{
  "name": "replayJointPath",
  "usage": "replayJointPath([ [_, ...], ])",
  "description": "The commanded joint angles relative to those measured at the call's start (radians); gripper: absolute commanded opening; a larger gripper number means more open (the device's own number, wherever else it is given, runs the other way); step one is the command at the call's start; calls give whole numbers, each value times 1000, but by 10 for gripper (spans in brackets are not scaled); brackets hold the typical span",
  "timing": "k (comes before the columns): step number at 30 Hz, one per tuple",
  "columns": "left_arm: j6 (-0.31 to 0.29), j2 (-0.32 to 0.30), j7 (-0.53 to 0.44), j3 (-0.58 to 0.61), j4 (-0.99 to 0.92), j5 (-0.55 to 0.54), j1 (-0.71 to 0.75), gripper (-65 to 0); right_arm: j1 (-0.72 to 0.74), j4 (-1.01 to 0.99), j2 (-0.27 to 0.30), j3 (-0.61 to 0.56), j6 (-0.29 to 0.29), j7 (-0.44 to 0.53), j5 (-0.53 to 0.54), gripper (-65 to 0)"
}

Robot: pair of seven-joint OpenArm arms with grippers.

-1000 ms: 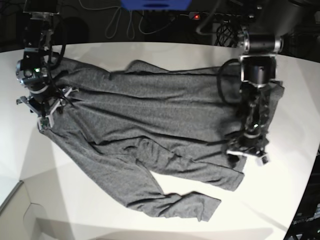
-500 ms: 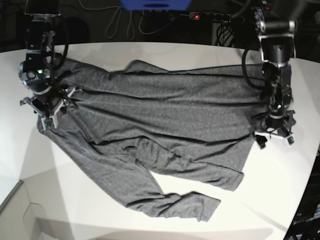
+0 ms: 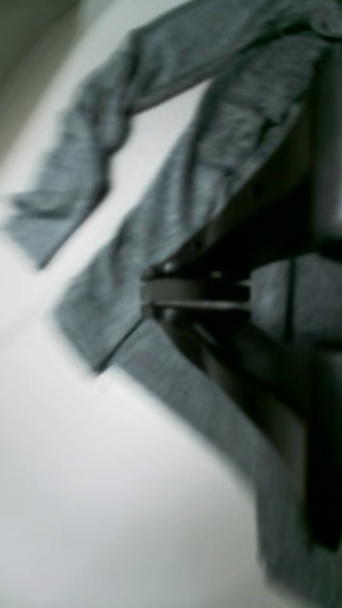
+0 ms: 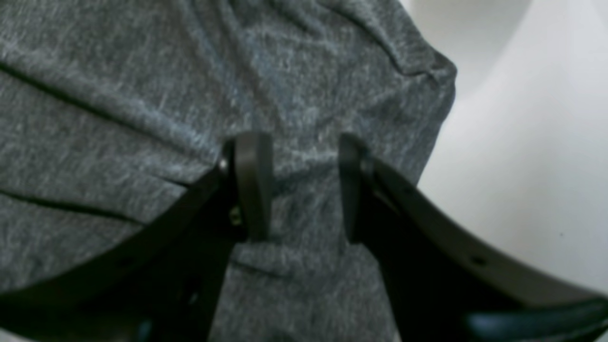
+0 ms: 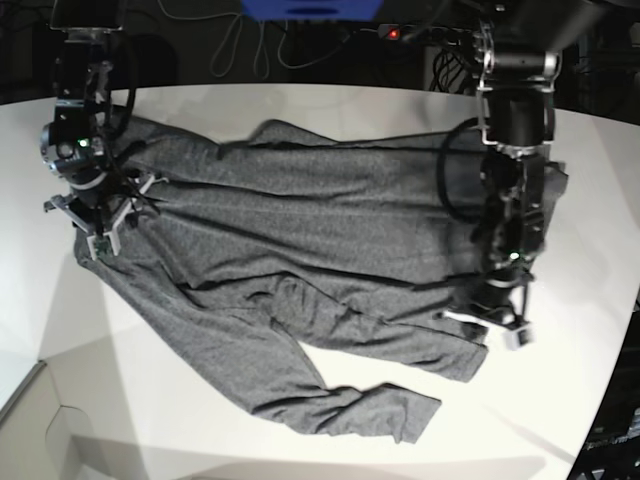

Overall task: Layout the t-shirt on the table in an organized manner, then fold the t-shirt properly
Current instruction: 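Pull the shirt body apart with both grippers to smooth it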

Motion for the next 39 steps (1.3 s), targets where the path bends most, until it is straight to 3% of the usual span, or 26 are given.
replayJointPath([
  [1, -1, -11, -30, 14, -26, 0, -55, -636, 6, 16, 13, 4, -2, 19, 1, -416],
  [10, 1, -31, -33, 43, -333, -1, -137, -650, 9, 17, 15, 6, -2, 16, 0, -416],
  [20, 4, -118, -31, 8, -213, -7, 39, -650, 10, 16, 16, 6, -2, 19, 0, -416],
  [28, 3, -123, -25, -216, -85, -1, 159, -650, 10, 11, 15, 1, -2, 19, 0, -415],
  [39, -2, -117, -25, -230, 12, -6, 170, -646, 4, -13, -19, -2, -2, 19, 1, -416],
])
